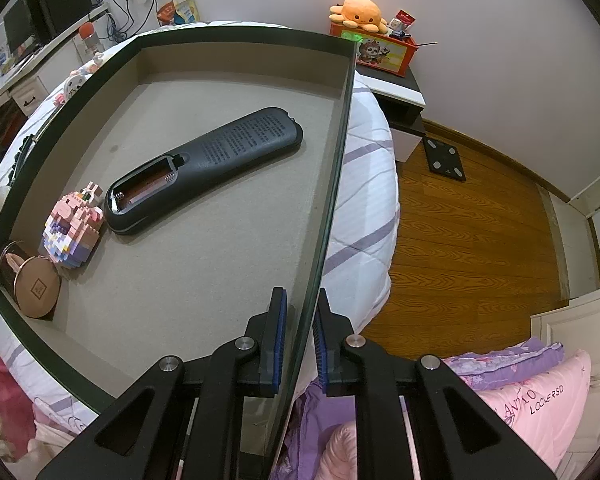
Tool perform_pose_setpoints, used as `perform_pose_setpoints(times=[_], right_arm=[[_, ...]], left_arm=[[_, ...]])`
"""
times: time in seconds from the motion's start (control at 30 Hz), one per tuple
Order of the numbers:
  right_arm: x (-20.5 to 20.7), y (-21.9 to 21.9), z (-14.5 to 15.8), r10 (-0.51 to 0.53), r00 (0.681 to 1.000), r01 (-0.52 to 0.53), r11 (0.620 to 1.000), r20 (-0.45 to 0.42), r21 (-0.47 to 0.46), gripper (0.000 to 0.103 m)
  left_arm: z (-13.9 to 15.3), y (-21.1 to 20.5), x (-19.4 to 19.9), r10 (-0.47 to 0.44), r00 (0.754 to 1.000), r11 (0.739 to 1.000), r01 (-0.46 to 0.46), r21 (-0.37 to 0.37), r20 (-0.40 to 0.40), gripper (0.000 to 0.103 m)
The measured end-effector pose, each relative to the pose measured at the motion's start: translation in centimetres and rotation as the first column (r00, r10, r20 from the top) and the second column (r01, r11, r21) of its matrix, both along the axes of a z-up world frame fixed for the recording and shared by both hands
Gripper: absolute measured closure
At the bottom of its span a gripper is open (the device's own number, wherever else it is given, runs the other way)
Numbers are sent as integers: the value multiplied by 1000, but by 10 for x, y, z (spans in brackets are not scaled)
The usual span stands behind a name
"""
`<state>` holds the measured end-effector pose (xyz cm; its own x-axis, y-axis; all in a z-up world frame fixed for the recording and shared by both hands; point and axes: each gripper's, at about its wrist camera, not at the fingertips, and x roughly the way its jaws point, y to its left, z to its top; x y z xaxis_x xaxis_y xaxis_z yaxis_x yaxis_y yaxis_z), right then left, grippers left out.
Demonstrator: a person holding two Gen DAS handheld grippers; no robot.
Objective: Organize rigid objects
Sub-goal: 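Move the left gripper to the white robot toy and grasp it, then carry the white astronaut toy into the pink box and open the left gripper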
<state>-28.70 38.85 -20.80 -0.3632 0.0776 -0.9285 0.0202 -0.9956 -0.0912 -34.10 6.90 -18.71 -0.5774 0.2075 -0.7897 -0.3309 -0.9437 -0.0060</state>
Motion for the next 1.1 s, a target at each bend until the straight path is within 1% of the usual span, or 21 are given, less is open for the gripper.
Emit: perform_pose_setpoints(times=[0.13,0.2,0.23,0.3,0.37,0.5,0.57,0.6,0.67,0.77,0.8,0.87,0.93,0.97,1.0,1.1], right_arm=[[0,0,0,1,1000,-1,1000,-1,2,89],[-1,0,-1,2,1000,-2,1000,-1,6,89],[-1,0,-2,3,1000,-3,1000,-2,8,89],[-2,0,-2,2,1000,-2,1000,-3,6,89],[-3,2,-3,2,1000,-2,1000,-4,3,89],[-1,1,-2,2,1000,-2,1000,-3,8,89],[-2,2,-3,2,1000,-2,1000,-3,9,89],[-1,1,-3,2,1000,-2,1000,-4,8,89],[-2,2,-4,2,1000,-1,1000,-5,6,89],[-2,2,-4,2,1000,-2,1000,-2,12,89],[-2,1,-4,2,1000,-2,1000,-2,12,89],[-1,2,-4,2,1000,-2,1000,-3,13,89],[-2,3,-5,0,1000,0,1000,-4,11,89],[-2,3,-5,0,1000,0,1000,-5,11,89],[-2,2,-5,0,1000,0,1000,-4,12,89],[-2,2,-5,3,1000,-3,1000,-3,11,89]], left_arm=[[-7,-1,-1,19,1000,1000,-19,-22,6,49],[-13,-2,-2,29,999,999,-28,-42,23,41],[-18,-2,-2,29,999,999,-27,-47,35,33],[-24,-1,0,31,999,998,-29,-54,34,31],[-25,-3,0,41,999,998,-39,-42,32,30],[-23,-4,0,30,999,999,-29,-31,35,31],[-22,-6,2,20,999,1000,-20,-4,36,32],[-21,-7,4,2,999,1000,-3,24,46,32],[-18,-8,5,-14,999,998,12,54,47,42],[-14,-11,7,-22,999,998,19,65,44,47],[-15,-12,9,-29,999,997,26,67,45,47],[-17,-11,13,-40,998,997,37,61,50,41],[-22,-10,16,-43,998,998,40,49,56,37],[-26,-10,17,-44,997,998,41,40,61,31],[-28,-10,18,-41,997,999,39,34,69,29],[-37,-13,24,-48,995,999,46,23,92,30]])
